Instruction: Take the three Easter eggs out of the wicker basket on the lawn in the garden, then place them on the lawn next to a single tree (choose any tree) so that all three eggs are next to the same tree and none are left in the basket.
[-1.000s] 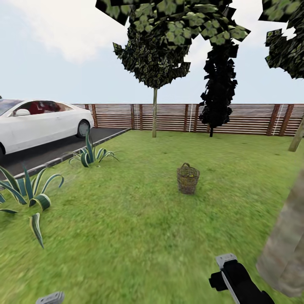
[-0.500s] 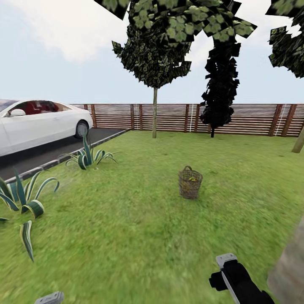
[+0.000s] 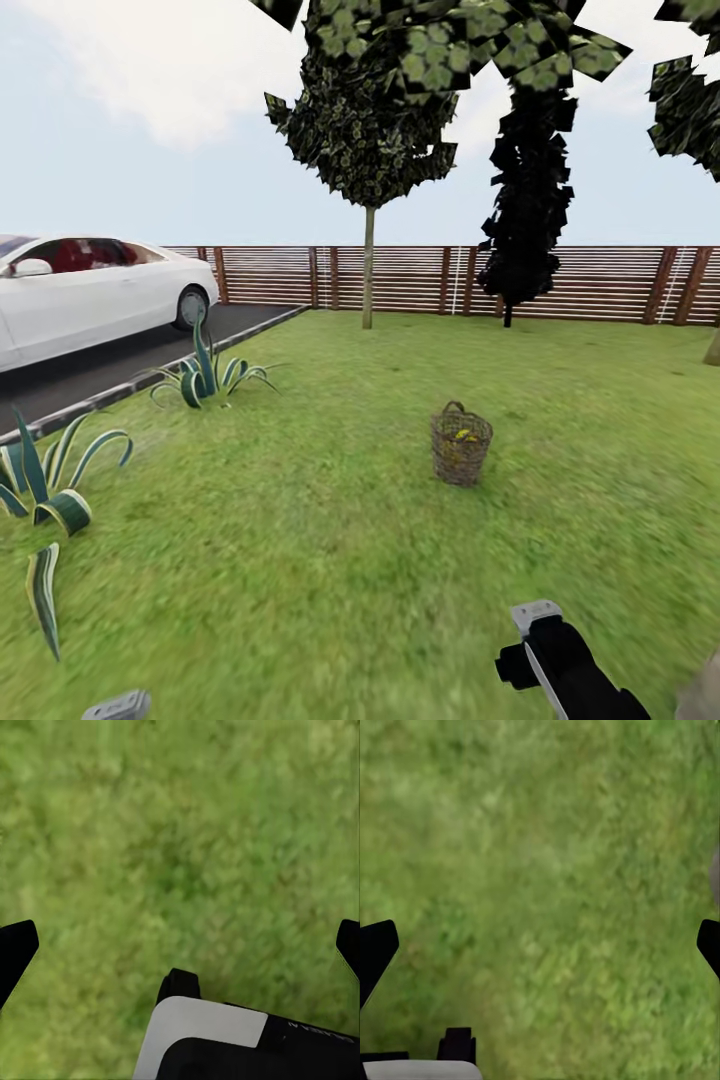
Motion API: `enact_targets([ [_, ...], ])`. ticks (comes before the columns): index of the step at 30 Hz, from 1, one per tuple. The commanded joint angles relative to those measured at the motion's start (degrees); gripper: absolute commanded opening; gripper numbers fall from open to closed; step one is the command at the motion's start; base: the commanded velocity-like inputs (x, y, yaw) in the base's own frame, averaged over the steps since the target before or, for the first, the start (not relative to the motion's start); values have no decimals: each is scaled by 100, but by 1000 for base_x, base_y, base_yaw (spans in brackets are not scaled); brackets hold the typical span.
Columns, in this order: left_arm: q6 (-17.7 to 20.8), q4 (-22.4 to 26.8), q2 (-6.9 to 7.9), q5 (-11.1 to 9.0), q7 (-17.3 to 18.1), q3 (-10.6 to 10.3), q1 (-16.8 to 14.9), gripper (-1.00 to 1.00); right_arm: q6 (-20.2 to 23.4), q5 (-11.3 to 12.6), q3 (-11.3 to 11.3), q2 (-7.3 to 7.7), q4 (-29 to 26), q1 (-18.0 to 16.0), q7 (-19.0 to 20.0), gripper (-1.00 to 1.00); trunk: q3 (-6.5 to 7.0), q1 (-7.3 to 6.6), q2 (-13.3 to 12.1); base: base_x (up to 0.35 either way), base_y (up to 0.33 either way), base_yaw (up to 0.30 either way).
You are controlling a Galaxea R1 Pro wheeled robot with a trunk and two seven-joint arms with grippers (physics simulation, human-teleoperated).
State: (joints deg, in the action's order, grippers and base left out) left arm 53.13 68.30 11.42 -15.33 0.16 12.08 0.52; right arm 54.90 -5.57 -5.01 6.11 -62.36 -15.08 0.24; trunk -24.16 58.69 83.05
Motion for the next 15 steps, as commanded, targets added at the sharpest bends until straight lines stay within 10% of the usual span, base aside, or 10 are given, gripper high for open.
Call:
enact_targets([
  [1,22,8,0,-14,2,5,1,100,29,-32,-18,5,-4,-4,3,100,-5,4,3,340,96,0],
  [15,22,8,0,-10,2,5,1,100,29,-32,-18,15,-13,-5,-6,100,-5,4,3,340,63,0],
])
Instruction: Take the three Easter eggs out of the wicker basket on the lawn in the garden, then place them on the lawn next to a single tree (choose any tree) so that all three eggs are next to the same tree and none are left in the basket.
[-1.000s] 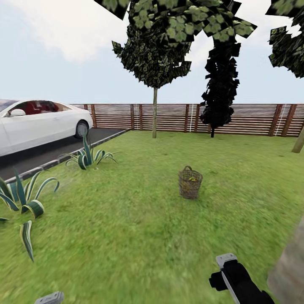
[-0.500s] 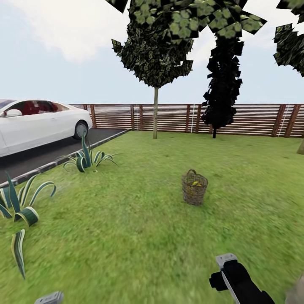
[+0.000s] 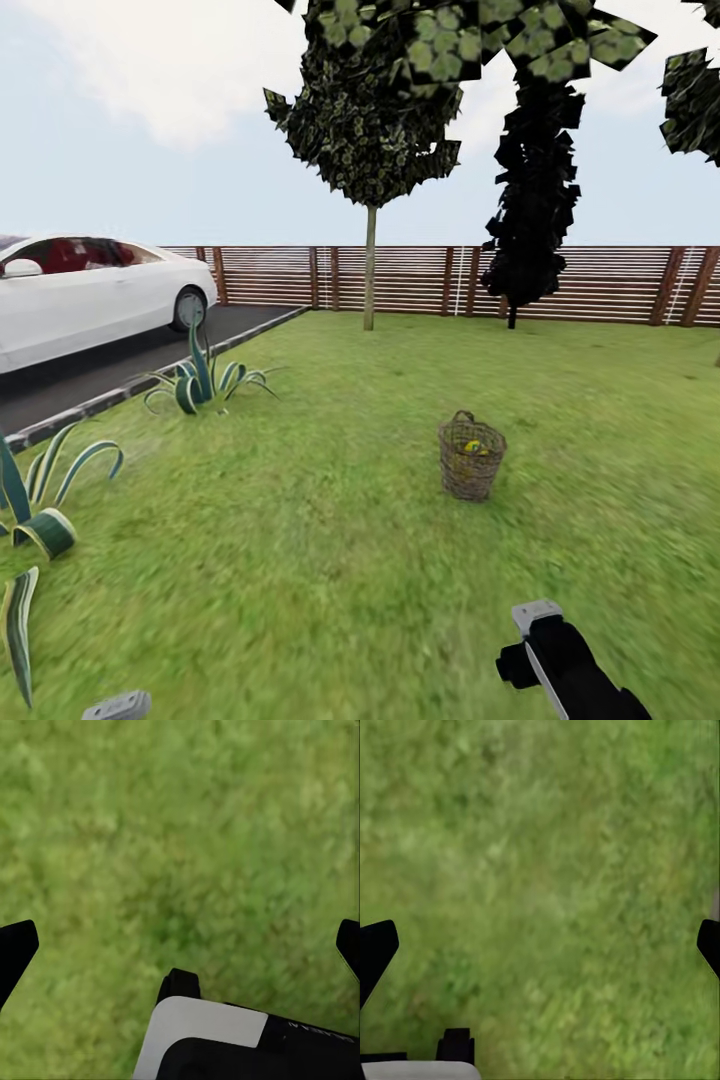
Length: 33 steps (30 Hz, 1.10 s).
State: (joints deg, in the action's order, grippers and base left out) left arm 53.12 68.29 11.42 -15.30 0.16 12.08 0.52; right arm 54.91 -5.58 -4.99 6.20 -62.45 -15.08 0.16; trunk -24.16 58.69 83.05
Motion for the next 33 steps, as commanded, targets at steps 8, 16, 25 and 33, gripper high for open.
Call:
enact_targets([
  [8,16,9,-9,0,2,5,1,100,28,-22,-18,12,-4,-4,26,100,-5,4,3,341,1,-139],
  [16,23,9,-8,-16,2,5,1,100,31,-30,-27,4,-4,-5,3,100,-5,4,3,332,90,-55],
  [25,23,9,0,-17,2,5,1,100,29,-31,-28,-5,-2,-4,1,100,-5,4,3,316,191,-1],
  [33,36,9,13,0,1,22,1,100,28,-25,2,12,-7,-4,-7,100,-5,4,3,316,192,0],
])
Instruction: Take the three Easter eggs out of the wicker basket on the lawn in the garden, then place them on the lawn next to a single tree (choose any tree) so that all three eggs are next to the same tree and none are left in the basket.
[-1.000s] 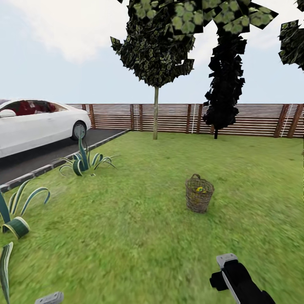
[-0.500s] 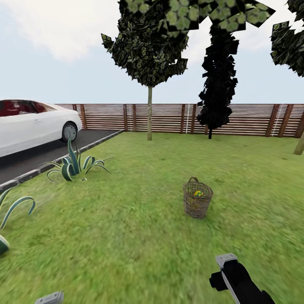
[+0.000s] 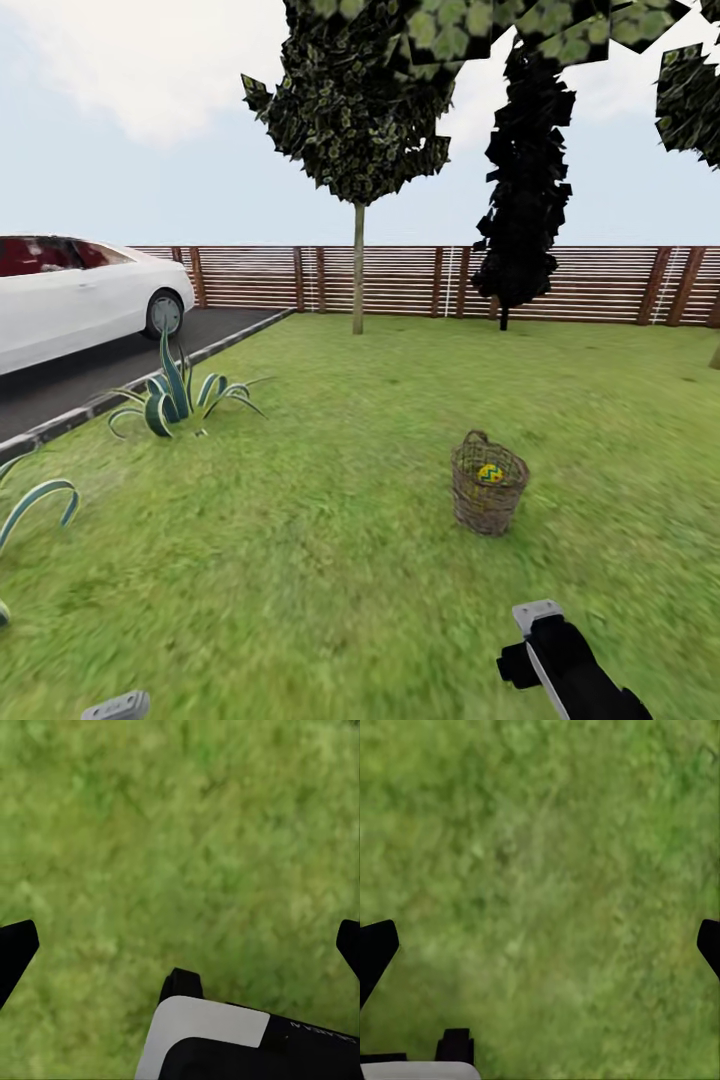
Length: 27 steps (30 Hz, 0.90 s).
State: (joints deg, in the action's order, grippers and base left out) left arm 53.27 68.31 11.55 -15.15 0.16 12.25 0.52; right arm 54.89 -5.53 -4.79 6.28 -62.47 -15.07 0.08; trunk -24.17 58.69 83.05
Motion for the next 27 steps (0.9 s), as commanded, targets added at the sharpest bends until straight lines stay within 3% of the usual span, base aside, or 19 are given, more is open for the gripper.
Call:
enact_targets([
  [1,22,5,2,-15,2,5,1,100,30,-32,-17,5,-6,-4,1,100,-5,4,3,316,192,0],
  [9,20,-2,-9,-15,2,6,1,100,31,-36,-18,13,-11,-5,16,100,-5,4,3,323,146,-29],
  [27,8,-2,-21,-14,2,6,1,100,39,-36,-13,18,-28,-5,12,100,-5,4,3,339,19,-288],
])
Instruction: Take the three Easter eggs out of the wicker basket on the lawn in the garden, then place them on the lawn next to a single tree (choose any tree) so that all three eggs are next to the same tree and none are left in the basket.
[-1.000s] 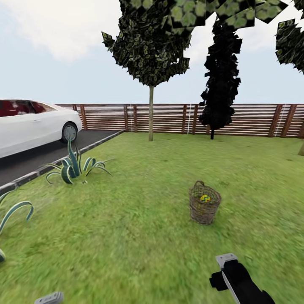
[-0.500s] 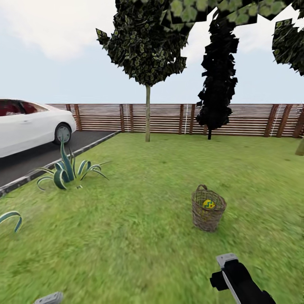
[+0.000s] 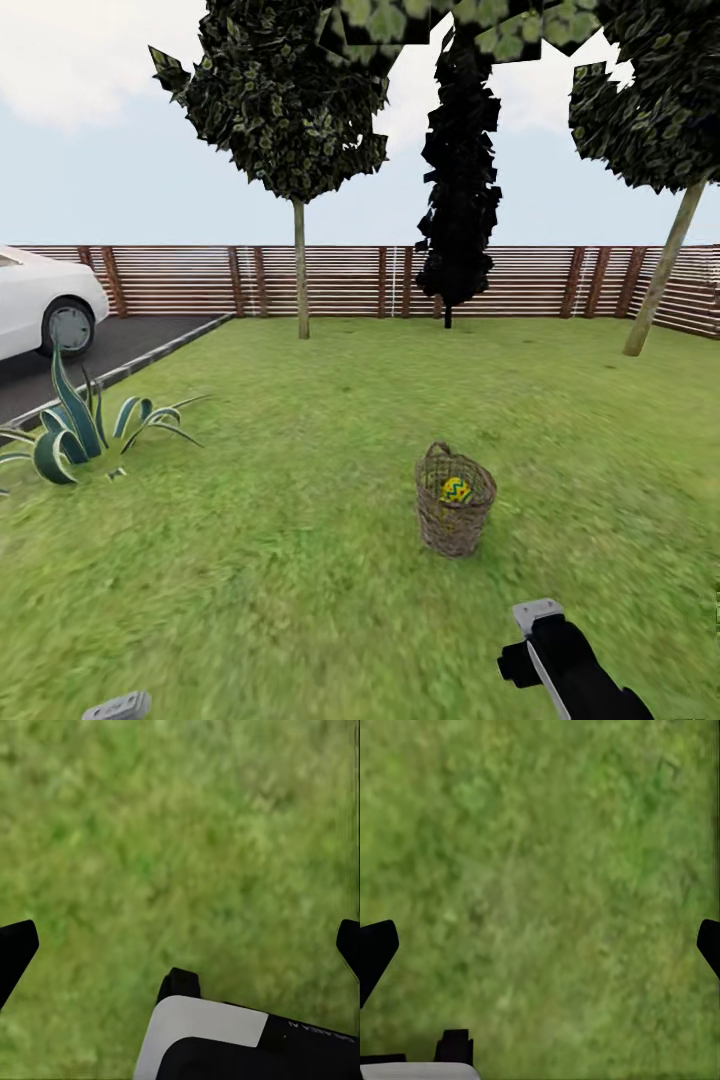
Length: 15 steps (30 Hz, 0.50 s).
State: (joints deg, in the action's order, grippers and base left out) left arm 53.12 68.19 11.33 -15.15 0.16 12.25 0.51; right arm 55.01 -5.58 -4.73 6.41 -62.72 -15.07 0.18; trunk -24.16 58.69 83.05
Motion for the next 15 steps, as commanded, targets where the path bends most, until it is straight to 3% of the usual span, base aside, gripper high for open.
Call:
enact_targets([
  [1,25,10,1,-14,2,6,2,100,28,-31,-20,6,-3,-5,1,100,-5,4,3,340,0,-300],
  [6,31,10,-1,-14,2,6,2,100,28,-31,-20,1,-7,-6,0,100,-5,4,3,340,0,-226],
  [15,32,9,-8,-10,2,-1,2,100,28,-31,-25,3,-12,-7,-9,100,-5,4,3,340,0,-24],
])
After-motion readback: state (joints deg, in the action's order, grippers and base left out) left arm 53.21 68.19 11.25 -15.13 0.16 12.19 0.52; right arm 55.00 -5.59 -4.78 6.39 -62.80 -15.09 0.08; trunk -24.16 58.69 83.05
